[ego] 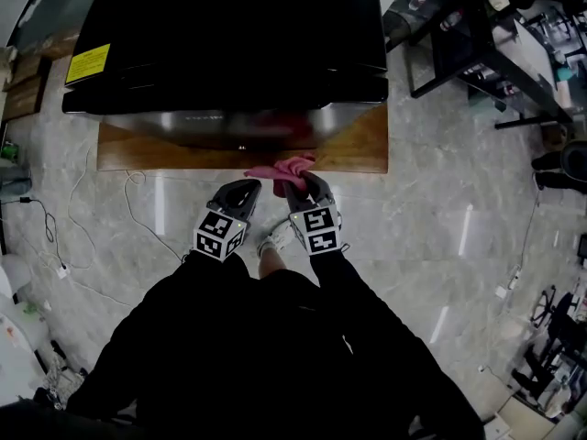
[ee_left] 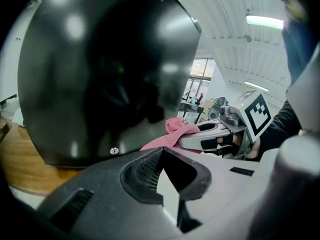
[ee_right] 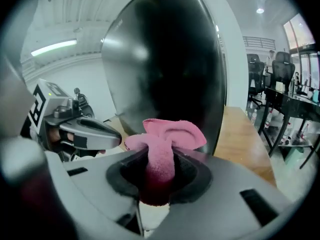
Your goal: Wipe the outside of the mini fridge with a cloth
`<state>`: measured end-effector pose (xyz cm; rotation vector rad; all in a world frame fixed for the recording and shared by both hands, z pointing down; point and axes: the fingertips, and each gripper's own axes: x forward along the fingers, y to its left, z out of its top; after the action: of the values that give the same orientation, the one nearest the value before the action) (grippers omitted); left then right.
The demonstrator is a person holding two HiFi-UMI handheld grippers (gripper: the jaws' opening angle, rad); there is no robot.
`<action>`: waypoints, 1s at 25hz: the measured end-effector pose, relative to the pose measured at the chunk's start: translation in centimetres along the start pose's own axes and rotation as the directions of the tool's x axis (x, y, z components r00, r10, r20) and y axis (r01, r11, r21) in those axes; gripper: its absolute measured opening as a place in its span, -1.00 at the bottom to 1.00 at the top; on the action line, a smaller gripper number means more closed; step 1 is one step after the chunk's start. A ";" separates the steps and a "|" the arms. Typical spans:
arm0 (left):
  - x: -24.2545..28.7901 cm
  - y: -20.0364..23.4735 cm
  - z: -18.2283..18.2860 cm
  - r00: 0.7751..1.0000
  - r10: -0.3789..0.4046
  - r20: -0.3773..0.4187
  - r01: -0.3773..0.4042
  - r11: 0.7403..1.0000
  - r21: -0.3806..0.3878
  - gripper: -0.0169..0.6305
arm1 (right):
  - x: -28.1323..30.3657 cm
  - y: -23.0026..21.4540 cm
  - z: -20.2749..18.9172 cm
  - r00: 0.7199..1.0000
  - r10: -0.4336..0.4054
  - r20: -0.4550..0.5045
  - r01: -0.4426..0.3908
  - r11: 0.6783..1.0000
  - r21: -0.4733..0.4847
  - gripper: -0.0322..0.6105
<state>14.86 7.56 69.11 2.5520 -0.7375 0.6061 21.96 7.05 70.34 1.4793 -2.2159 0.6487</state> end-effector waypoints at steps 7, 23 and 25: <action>-9.8 -5.5 8.2 0.992 -0.078 0.094 0.072 0.995 0.068 -0.93 | -10.8 6.0 9.7 0.971 0.196 0.140 -0.186 0.979 -0.082 -0.58; -28.4 -4.0 38.7 0.889 -0.102 0.446 -0.041 0.953 0.299 -0.93 | -21.4 12.1 42.1 0.863 0.423 0.275 -0.255 0.836 -0.486 -0.58; -30.2 -1.4 41.8 0.870 -0.091 0.485 -0.085 0.941 0.328 -0.93 | -20.1 12.6 45.4 0.883 0.419 0.214 -0.246 0.799 -0.548 -0.58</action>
<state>4.65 -0.06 19.09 3.0817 -0.8507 0.0595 14.43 0.02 20.19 0.9727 -2.6606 -0.1220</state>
